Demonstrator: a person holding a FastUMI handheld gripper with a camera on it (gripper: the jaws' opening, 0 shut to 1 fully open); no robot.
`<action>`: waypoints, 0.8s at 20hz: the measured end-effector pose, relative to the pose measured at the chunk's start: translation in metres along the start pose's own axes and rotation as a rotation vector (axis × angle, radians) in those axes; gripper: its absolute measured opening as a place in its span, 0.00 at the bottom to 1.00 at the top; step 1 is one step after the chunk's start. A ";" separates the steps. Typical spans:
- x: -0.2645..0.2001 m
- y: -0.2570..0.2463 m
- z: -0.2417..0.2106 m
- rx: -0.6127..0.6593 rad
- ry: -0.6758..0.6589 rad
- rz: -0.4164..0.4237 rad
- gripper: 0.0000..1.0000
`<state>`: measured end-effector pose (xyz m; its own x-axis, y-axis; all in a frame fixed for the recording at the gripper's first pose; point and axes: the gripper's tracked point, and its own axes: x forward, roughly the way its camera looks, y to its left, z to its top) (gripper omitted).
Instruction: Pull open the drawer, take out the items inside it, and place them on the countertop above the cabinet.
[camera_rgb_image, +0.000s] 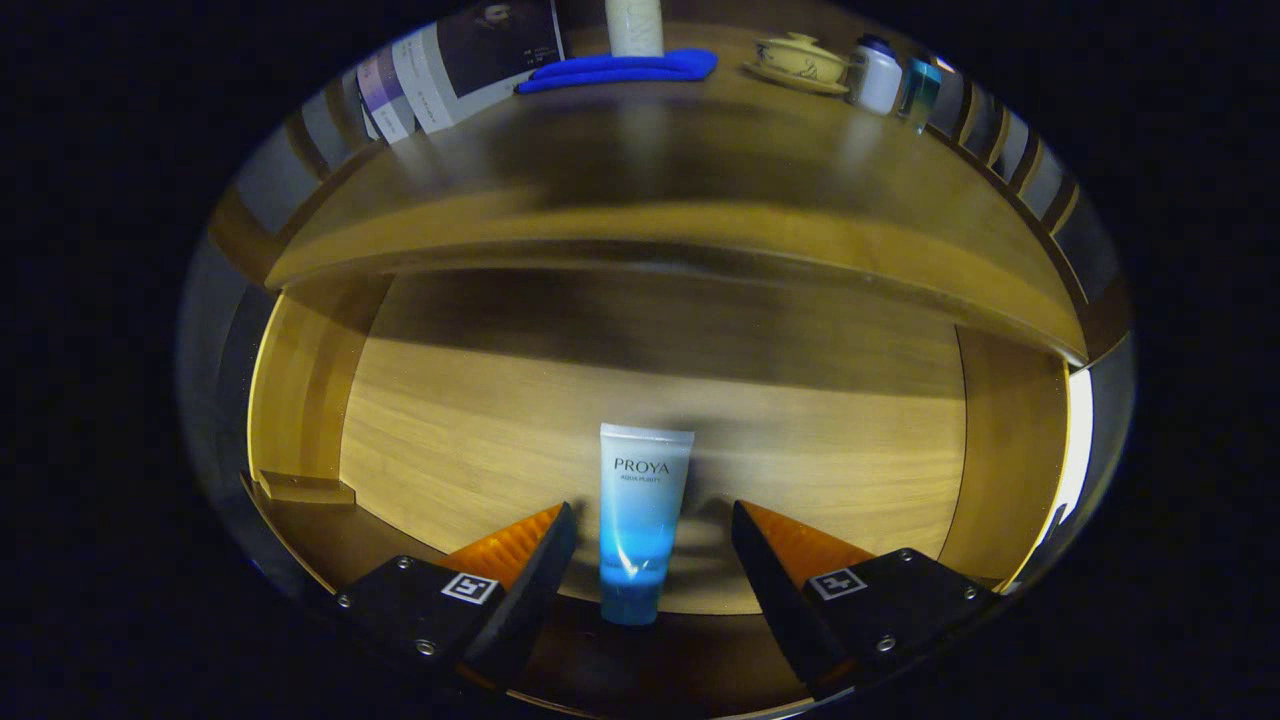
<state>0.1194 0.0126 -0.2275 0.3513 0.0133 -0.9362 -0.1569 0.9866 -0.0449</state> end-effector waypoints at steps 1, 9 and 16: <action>0.002 -0.001 -0.002 0.001 0.006 -0.002 0.96; 0.008 -0.006 -0.016 -0.032 0.020 -0.012 0.64; 0.008 -0.005 -0.013 -0.033 -0.036 0.013 0.40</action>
<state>0.1109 0.0059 -0.2392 0.3823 0.0323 -0.9235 -0.1914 0.9805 -0.0450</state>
